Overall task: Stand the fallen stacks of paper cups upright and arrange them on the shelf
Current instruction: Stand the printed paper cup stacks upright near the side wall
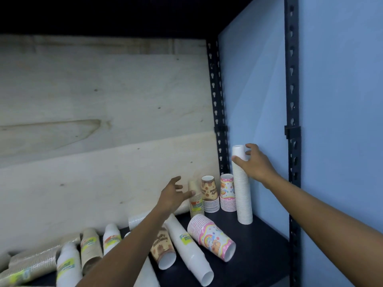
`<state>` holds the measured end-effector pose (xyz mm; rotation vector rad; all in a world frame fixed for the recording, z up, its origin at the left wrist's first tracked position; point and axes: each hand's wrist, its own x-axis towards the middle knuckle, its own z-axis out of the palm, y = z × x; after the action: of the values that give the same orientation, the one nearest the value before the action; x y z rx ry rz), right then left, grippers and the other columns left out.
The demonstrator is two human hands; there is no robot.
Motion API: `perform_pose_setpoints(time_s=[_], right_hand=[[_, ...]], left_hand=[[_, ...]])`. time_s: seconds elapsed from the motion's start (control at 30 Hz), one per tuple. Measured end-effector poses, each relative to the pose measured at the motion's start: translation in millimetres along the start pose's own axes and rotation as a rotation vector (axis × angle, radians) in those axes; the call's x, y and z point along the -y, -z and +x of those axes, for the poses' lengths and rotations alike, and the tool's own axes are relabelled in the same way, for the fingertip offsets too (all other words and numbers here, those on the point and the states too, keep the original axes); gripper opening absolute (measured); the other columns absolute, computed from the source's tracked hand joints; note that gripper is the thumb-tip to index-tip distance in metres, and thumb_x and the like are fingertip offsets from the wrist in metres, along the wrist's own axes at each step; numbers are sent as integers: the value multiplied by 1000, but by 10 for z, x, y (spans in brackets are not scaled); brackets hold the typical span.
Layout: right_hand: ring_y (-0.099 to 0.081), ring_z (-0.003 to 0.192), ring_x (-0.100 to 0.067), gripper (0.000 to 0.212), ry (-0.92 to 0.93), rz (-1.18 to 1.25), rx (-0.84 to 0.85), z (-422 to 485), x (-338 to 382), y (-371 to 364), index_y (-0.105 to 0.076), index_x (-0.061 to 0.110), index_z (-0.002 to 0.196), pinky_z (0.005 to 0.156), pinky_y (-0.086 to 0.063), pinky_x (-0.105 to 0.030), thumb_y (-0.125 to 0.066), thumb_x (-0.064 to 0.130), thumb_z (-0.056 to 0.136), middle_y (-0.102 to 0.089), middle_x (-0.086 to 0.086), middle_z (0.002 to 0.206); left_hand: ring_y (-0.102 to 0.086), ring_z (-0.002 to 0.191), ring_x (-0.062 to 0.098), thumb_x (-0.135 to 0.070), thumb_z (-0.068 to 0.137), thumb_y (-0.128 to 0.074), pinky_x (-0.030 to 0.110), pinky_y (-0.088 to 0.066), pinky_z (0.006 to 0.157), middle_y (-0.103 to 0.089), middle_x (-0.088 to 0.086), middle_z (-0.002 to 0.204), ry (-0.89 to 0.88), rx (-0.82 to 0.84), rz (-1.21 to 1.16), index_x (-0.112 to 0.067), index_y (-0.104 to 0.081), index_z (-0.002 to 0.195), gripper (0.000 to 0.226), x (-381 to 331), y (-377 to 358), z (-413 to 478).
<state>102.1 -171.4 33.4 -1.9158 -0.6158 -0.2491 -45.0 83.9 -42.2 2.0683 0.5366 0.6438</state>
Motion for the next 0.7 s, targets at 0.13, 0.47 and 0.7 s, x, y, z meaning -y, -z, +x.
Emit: perform_pose_setpoints(time_s=[0.13,0.47,0.7], right_hand=[[-43,136,-29,77,82,-79,-39,-157,90,92,-35,18,151,109,-39,-43,-73,42,89,-41,-13,150],[-47,132,-22,58,402,-141,99,-993,381,277,-41,23,145,106,-41,-36,-65,38,95,-38,-3,148],[-50,125,-15,44,448,-190,266,-1389,311,61,-51,21,136,99,-39,-25,-63,32,95,-45,2,138]], left_hand=[[-65,110,21,-47,73,-88,44,-53,100,-61,-2,119,24,-4,41,-24,-50,141,81,-82,438,-271],[-63,108,16,-53,82,-78,33,-54,86,-66,-5,116,-4,-16,184,-29,-62,123,50,-582,911,-1087],[-61,110,12,-46,86,-75,28,-46,92,-64,-6,119,-109,11,422,-30,-65,123,41,-520,936,-1422]])
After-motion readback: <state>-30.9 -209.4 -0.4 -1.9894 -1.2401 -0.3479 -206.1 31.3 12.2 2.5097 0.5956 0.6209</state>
